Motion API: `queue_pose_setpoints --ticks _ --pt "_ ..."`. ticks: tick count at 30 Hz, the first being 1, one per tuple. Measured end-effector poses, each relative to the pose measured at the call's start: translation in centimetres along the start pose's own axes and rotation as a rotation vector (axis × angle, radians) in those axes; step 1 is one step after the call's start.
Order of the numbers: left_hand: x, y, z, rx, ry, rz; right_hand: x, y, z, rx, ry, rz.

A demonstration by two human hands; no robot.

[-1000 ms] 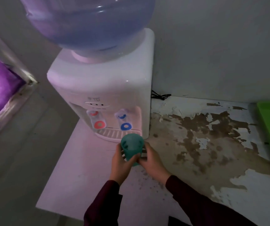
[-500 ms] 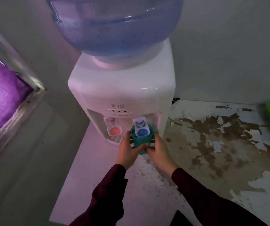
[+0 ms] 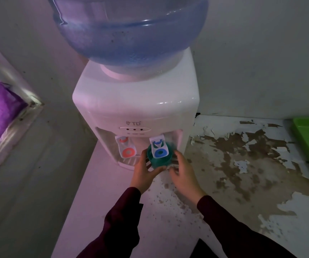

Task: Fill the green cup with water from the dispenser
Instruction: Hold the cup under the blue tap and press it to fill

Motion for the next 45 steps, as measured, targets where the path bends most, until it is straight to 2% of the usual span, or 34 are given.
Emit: queue_pose_setpoints --ticks 2,4,13,19,25,28,33,38,41,43,45 --pt "0.1 0.1 0.1 0.008 0.008 0.001 -0.9 0.4 1.1 -0.054 0.135 -0.084" --pt "0.1 0.1 0.0 0.015 0.017 0.005 -1.2 0.1 2.8 -0.110 0.201 -0.092" --pt "0.1 0.1 0.0 0.041 -0.004 0.022 -0.9 -2.7 4.5 -0.006 0.253 0.097" --pt "0.2 0.0 0.1 0.038 0.022 0.012 -2.1 -1.0 5.9 0.009 0.172 0.164" --pt "0.1 -0.2 0.0 0.053 -0.015 0.018 -3.3 -0.5 8.6 0.101 -0.045 0.219" --pt "0.0 -0.1 0.1 0.051 -0.018 0.019 -3.6 0.0 9.0 0.082 -0.053 0.215" --pt "0.0 -0.1 0.2 0.042 0.007 0.016 -5.7 0.4 9.2 -0.004 -0.015 0.047" --pt "0.0 -0.1 0.2 0.033 0.000 0.025 -9.7 0.0 11.5 -0.338 0.111 -0.346" --pt "0.1 0.0 0.2 0.029 -0.018 0.018 -11.4 -0.8 13.5 -0.513 0.176 -0.501" --pt "0.1 0.1 0.2 0.017 -0.013 0.014 -11.8 -1.8 14.5 -0.573 0.206 -0.527" --pt "0.2 0.0 0.2 -0.003 -0.004 0.018 -11.3 -2.9 14.9 -0.587 0.244 -0.464"
Point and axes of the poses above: each hand's wrist, its own y-axis away from the middle knuckle, its own x-axis out of the palm, z = x × y, the point moved 4 cm from there along -y, towards the middle knuckle
